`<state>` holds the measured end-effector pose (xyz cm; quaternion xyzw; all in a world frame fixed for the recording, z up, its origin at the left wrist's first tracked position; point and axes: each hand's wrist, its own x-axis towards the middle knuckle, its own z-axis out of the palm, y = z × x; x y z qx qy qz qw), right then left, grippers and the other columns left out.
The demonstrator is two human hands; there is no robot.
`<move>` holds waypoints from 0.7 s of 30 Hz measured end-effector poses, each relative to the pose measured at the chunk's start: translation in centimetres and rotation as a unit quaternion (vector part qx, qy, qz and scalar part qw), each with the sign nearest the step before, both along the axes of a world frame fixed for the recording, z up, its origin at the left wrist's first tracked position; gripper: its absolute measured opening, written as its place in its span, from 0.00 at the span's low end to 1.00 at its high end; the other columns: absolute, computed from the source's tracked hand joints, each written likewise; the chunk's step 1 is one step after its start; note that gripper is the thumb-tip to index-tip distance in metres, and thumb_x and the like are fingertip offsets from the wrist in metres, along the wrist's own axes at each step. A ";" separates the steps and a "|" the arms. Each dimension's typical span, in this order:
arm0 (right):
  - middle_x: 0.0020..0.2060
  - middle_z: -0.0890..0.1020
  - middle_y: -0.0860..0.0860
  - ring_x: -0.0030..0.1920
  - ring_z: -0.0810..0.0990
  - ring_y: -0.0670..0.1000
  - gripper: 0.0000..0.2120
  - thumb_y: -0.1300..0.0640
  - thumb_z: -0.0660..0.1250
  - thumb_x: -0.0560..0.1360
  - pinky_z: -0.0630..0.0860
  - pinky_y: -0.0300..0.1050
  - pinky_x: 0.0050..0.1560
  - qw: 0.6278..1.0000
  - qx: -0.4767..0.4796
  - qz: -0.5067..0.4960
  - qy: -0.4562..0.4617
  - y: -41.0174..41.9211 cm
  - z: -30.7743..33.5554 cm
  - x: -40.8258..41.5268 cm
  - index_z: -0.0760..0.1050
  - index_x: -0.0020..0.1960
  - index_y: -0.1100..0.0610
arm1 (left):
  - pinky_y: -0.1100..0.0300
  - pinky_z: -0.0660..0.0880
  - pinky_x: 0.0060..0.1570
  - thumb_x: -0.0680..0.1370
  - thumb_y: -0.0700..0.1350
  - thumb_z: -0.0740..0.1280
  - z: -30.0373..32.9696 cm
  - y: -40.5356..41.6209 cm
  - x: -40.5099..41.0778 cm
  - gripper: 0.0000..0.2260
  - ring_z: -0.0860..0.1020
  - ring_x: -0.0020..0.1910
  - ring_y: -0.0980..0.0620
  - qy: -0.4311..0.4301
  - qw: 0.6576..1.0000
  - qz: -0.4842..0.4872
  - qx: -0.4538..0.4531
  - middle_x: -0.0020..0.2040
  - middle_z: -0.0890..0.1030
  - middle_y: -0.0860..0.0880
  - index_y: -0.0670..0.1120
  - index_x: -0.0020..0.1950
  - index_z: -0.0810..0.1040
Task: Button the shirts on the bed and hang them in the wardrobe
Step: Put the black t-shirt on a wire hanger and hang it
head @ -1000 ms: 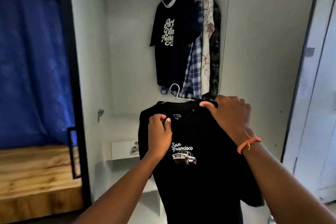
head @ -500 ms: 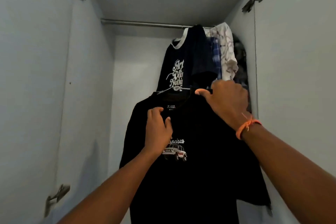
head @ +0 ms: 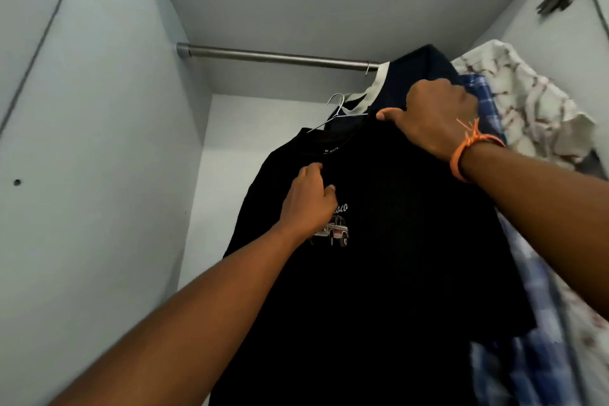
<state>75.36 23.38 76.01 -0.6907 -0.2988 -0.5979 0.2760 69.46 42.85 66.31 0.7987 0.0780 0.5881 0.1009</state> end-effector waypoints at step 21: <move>0.54 0.79 0.66 0.55 0.79 0.69 0.23 0.45 0.68 0.77 0.74 0.53 0.49 0.989 0.087 -0.070 -0.092 12.2 16.0 7.4 0.78 0.58 0.66 | 0.53 0.77 0.54 0.79 0.42 0.65 16.9 9.6 8.4 0.16 0.79 0.50 0.48 -0.049 0.997 -0.052 0.039 0.54 0.79 0.44 0.37 0.65 0.71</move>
